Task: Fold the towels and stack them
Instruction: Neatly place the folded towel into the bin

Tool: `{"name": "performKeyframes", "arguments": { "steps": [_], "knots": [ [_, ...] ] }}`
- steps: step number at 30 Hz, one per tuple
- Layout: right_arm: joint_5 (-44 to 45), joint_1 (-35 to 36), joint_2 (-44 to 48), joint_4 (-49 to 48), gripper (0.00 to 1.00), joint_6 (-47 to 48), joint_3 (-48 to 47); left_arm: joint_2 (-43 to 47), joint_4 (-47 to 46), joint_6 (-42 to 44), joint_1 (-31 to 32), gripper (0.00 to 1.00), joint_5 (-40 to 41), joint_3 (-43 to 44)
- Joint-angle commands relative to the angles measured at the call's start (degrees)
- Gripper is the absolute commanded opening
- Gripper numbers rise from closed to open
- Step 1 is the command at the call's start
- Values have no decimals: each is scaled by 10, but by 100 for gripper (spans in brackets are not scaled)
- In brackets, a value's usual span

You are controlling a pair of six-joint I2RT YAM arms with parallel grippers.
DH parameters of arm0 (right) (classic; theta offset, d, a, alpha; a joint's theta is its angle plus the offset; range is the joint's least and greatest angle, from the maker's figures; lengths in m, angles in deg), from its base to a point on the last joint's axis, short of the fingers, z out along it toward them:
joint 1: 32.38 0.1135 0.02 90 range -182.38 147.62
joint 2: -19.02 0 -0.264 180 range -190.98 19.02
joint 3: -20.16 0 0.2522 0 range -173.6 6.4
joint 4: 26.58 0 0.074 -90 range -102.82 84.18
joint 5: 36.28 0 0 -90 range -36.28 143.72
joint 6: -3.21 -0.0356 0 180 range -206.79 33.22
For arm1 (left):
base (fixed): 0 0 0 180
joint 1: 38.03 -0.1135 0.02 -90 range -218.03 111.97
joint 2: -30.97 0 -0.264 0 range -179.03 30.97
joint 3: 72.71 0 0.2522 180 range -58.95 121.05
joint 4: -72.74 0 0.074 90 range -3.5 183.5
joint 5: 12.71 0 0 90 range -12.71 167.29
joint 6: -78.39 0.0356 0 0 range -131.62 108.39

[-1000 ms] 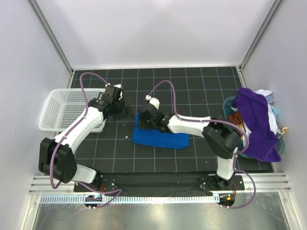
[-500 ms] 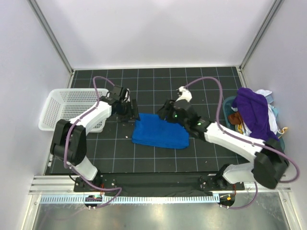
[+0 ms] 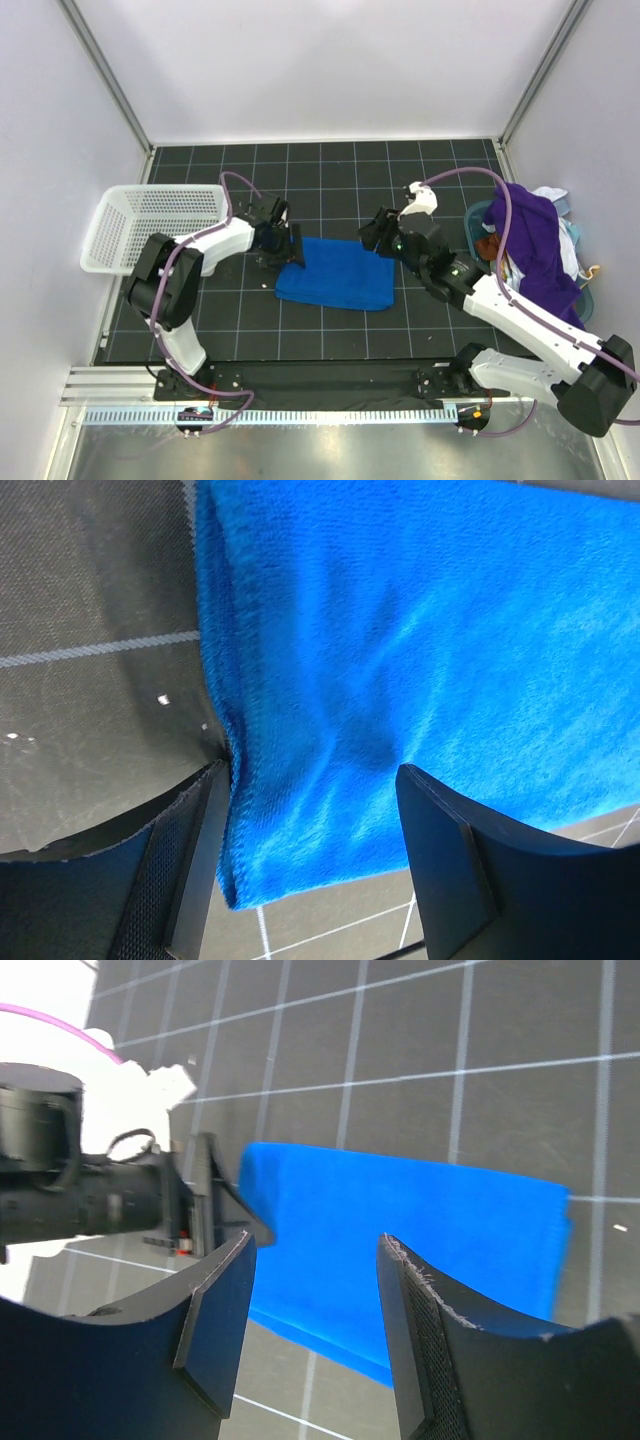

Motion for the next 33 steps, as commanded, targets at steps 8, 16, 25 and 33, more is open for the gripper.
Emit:
{"name": "performKeyframes", "arguments": {
  "steps": [8, 16, 25, 33],
  "knots": [
    [5, -23, 41, 20, 59, 33, 14, -66, -5, -34, 53, 63, 120, 5],
    [-7, -26, 43, 22, 59, 38, 11, -64, 11, -38, 56, 33, 171, -3],
    [-26, -26, 32, 21, 59, 49, 0, -73, 50, -14, 69, 0, 251, 36],
    [-34, -26, 18, 18, 59, 67, -15, -71, 99, 10, 76, 0, 302, 87]
  ]
}}
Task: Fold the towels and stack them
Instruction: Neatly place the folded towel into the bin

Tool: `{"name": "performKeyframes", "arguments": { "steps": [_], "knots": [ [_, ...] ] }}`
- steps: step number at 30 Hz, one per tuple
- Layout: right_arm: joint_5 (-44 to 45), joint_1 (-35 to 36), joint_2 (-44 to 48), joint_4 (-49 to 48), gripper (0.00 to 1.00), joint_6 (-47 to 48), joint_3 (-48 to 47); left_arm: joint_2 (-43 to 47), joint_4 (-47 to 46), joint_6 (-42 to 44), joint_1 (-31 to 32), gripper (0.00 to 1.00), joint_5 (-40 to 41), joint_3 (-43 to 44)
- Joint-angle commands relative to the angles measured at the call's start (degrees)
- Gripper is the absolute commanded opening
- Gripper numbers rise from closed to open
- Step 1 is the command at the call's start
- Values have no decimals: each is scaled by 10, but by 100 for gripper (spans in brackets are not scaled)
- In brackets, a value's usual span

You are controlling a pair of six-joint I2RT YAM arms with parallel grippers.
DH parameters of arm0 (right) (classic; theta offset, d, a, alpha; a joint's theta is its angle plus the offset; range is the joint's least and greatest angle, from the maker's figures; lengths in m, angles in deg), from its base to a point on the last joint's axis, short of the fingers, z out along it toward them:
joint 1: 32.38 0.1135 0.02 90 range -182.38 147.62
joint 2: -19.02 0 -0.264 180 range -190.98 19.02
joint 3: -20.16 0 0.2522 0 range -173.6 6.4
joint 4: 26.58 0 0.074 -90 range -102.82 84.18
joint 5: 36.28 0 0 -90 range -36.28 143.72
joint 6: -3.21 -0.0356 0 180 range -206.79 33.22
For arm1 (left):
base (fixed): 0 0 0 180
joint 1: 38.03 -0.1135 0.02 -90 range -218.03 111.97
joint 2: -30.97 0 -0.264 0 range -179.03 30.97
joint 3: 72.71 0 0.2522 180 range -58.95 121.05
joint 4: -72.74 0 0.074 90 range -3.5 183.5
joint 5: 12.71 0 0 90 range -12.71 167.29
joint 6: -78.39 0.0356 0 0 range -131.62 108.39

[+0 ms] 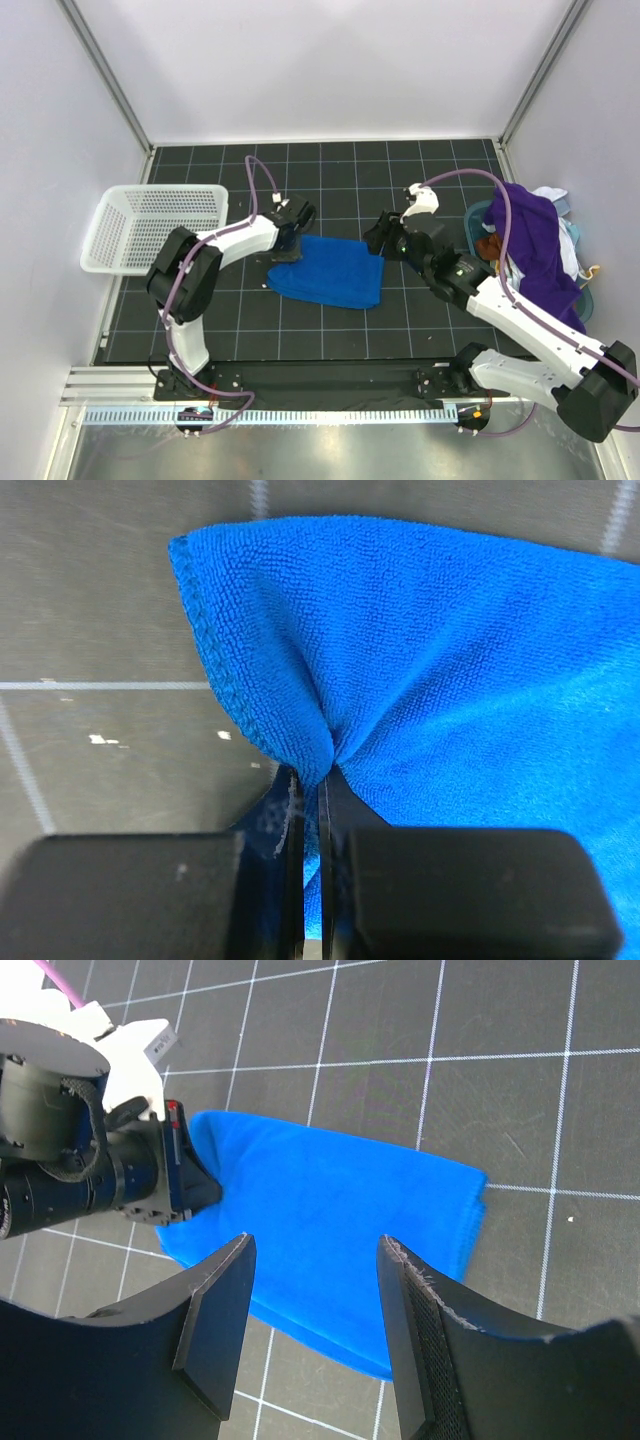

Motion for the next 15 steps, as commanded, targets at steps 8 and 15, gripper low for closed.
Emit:
{"name": "performKeyframes", "arguments": {
  "steps": [8, 15],
  "knots": [
    [-7, -4, -20, -14, 59, 28, -35, -31, 102, 52, 0, 0, 139, 76],
    [-9, -8, -19, -16, 58, 38, -30, -22, 169, 63, 0, 0, 229, 139]
  ]
}}
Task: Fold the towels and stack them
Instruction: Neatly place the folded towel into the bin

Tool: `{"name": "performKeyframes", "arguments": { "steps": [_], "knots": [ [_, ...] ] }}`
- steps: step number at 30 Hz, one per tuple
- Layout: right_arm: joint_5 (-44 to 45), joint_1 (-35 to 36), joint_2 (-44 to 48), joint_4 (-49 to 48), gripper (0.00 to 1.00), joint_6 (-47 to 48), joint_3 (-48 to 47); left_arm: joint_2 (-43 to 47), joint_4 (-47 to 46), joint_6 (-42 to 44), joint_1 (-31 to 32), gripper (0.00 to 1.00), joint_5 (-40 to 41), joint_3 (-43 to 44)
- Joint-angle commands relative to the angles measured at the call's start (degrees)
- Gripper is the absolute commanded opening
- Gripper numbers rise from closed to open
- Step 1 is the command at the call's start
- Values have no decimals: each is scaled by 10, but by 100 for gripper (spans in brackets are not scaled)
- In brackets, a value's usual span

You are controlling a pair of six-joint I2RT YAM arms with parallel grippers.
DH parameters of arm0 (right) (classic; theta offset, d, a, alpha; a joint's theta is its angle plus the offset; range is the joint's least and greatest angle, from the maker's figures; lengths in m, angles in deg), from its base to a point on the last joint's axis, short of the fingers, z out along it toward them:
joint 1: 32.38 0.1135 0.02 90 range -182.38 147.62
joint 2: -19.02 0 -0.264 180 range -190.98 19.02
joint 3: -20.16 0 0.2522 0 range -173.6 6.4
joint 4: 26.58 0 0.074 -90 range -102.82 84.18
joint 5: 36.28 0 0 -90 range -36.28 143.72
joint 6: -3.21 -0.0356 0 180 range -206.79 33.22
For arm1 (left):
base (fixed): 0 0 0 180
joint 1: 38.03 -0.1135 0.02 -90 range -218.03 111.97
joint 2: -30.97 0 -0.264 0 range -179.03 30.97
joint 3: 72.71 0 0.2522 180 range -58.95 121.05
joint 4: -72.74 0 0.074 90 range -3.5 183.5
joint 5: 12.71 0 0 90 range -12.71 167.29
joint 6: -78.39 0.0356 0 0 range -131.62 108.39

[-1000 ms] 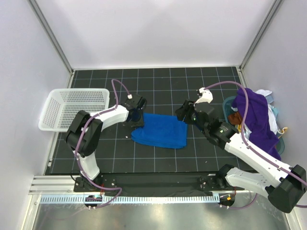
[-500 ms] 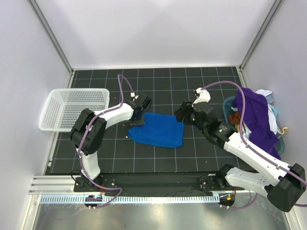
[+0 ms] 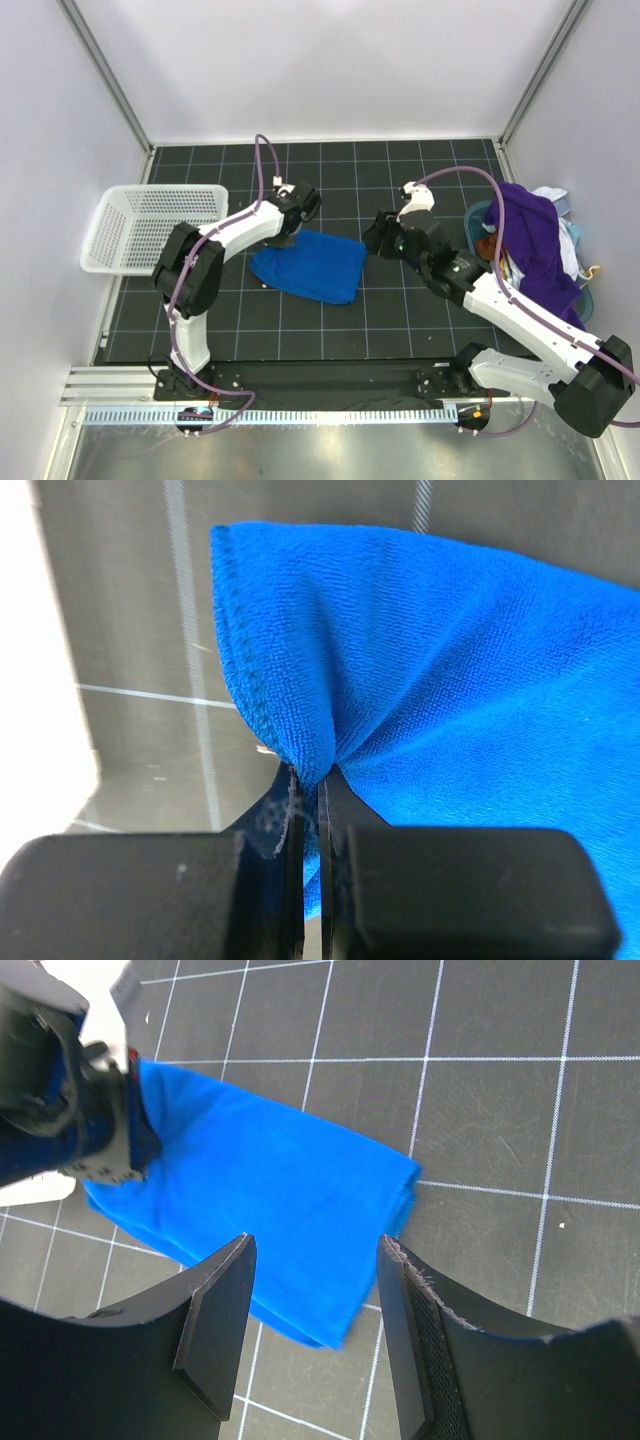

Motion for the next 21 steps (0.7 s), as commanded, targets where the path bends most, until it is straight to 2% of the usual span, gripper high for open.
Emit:
{"name": "performKeyframes", "arguments": {
  "steps": [1, 10, 15, 21],
  "knots": [
    [-8, -7, -1, -15, 58, 19, -23, 15, 48, 16, -1, 0, 87, 39],
    [-31, -23, -24, -13, 57, 40, -46, 43, 134, 39, -9, 0, 221, 95],
    [-37, -29, -23, -12, 57, 48, -42, 112, 129, 60, -45, 0, 217, 63],
    [-62, -31, -35, -22, 57, 46, -35, 181, 101, 98, -119, 0, 224, 31]
  ]
}}
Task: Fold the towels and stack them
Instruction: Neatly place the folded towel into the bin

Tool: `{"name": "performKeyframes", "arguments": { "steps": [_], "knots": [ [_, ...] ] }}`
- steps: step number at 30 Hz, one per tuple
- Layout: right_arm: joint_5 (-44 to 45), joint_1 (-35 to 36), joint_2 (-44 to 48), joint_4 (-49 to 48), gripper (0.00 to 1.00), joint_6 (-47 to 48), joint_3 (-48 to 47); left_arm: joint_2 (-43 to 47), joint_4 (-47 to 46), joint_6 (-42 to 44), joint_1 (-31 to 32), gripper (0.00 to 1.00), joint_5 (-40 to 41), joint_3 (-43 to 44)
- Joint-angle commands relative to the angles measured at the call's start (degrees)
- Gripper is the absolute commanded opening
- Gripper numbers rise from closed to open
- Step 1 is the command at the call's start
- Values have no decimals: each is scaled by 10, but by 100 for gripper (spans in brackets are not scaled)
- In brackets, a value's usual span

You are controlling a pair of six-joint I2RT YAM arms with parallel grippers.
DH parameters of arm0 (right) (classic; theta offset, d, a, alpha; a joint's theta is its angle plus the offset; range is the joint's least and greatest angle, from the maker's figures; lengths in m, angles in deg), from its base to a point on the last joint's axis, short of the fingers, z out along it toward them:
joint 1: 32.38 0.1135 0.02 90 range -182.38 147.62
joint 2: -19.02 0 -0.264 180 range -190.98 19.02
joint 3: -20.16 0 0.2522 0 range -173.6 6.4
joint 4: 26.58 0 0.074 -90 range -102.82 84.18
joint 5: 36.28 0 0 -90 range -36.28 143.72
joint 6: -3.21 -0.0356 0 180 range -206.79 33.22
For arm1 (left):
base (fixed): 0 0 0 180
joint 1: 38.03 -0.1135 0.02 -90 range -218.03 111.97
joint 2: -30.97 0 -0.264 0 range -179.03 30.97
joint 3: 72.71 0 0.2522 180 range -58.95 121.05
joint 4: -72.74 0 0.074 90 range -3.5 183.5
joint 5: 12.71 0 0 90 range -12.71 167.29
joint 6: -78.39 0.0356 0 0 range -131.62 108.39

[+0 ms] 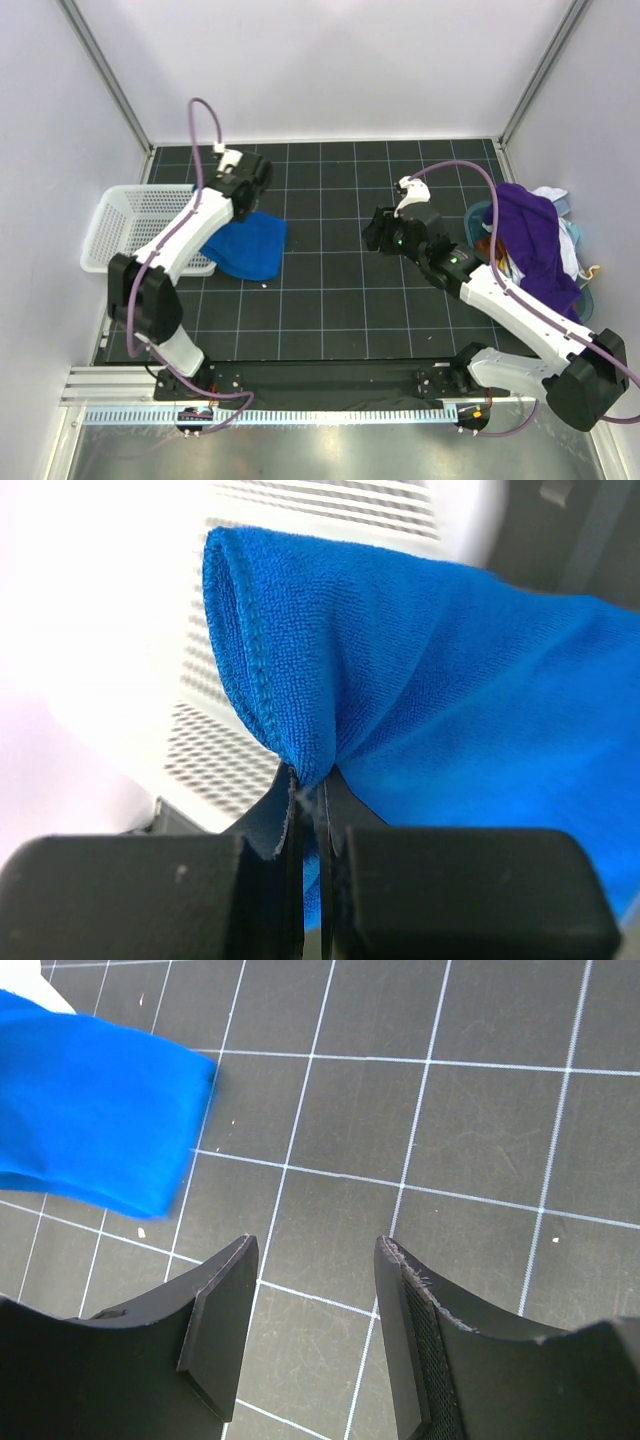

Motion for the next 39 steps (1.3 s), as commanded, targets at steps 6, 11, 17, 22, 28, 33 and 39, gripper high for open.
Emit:
{"name": "performKeyframes", "arguments": {
  "steps": [6, 11, 17, 22, 28, 33, 39],
  "knots": [
    [-45, -3, -19, -33, 55, 3, -13, 98, -144, 111, -82, 0, 45, -72],
    [-43, -3, -12, -43, 56, 5, 3, 111, -272, 155, -130, 0, 35, -126],
    [-59, -3, -9, -45, 56, 6, 8, 87, -354, 194, -169, 0, 45, -137],
    [-67, -3, -4, -55, 55, 4, 20, 64, -409, 209, -221, 0, 35, -161],
    [-73, -3, 10, -59, 55, 3, 28, 26, -483, 217, -254, 0, 36, -200],
    [-76, -3, 10, -56, 55, 4, 28, -26, -519, 233, -282, 0, 30, -193],
    [-76, -3, 17, -55, 55, 5, 28, -77, -560, 273, -307, 0, 33, -180]
  ]
}}
